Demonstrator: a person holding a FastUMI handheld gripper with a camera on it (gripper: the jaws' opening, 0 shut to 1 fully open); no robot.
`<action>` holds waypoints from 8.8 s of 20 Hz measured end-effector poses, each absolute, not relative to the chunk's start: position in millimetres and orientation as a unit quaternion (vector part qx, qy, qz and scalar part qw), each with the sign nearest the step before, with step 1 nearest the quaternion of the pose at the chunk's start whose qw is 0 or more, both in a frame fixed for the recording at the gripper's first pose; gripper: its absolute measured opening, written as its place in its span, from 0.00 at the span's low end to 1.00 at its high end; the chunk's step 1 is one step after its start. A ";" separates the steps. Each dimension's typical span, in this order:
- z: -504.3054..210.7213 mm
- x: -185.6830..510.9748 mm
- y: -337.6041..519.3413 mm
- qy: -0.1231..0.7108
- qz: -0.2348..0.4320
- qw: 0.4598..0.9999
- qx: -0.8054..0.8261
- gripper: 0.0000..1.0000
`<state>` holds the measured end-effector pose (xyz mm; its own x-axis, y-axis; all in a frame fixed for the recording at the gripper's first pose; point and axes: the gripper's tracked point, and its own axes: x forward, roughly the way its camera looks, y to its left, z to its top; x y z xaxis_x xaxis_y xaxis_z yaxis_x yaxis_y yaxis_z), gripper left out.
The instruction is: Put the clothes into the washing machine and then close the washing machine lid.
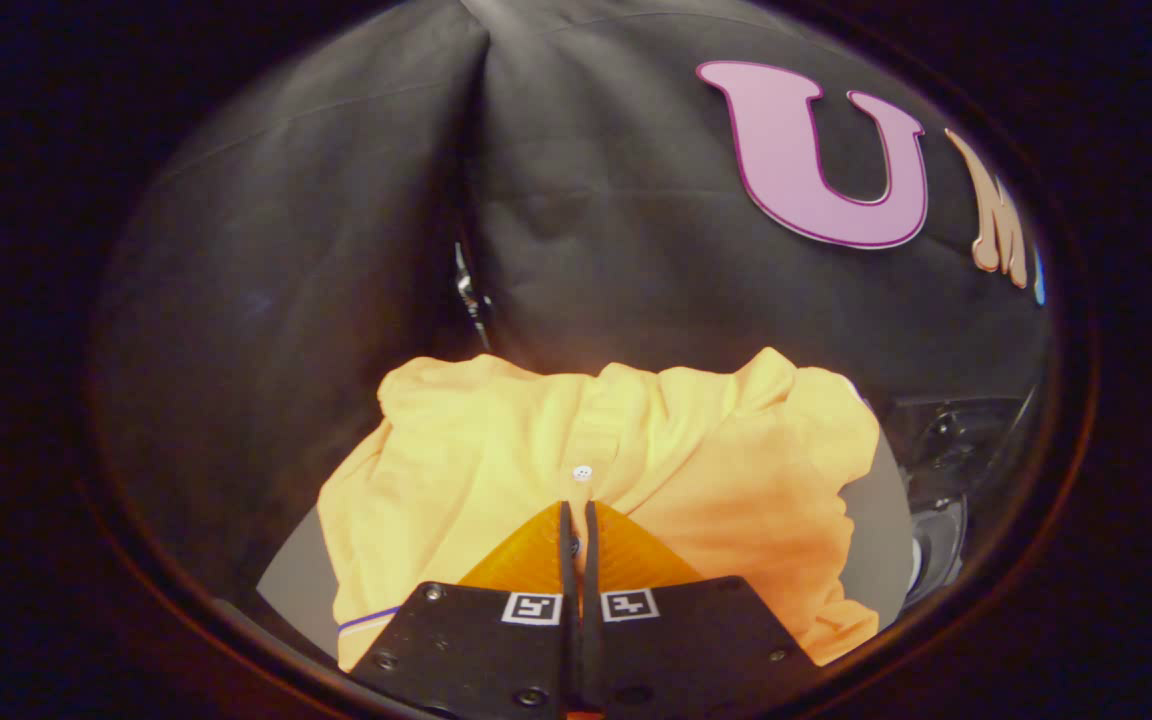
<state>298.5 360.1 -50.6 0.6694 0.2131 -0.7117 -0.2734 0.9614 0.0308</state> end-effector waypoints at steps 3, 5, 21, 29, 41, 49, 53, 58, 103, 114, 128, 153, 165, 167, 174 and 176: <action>-46.1 302.3 352.5 0.357 0.133 0.924 -0.034 0.00; -26.3 298.2 350.9 0.341 0.140 0.929 -0.022 0.00; 104.9 314.5 229.3 0.238 0.078 0.967 0.034 0.00; 87.3 326.6 107.0 0.231 -0.004 0.973 -0.001 0.00; -76.7 335.3 21.4 0.321 -0.051 0.946 0.001 0.00; -188.6 325.7 -13.5 0.370 -0.079 0.924 0.058 0.00; -234.2 317.7 -25.4 0.395 -0.091 0.912 0.067 0.00; -278.7 305.0 -37.7 0.450 -0.128 0.881 0.071 0.00; 122.8 383.8 43.9 0.064 -0.030 0.992 -0.101 0.97; 96.8 463.6 18.7 0.031 -0.077 0.993 -0.085 0.97; -14.2 503.8 18.0 0.065 -0.060 0.993 -0.083 0.97; -6.9 404.5 19.2 0.059 -0.066 0.991 -0.104 0.98; -5.6 386.7 18.1 0.034 -0.072 0.991 -0.104 0.97; -5.1 384.2 17.3 0.026 -0.071 0.992 -0.101 0.98; -5.7 378.4 15.4 0.021 -0.064 0.993 -0.101 0.99; -5.1 376.8 15.8 0.014 -0.061 0.993 -0.101 0.99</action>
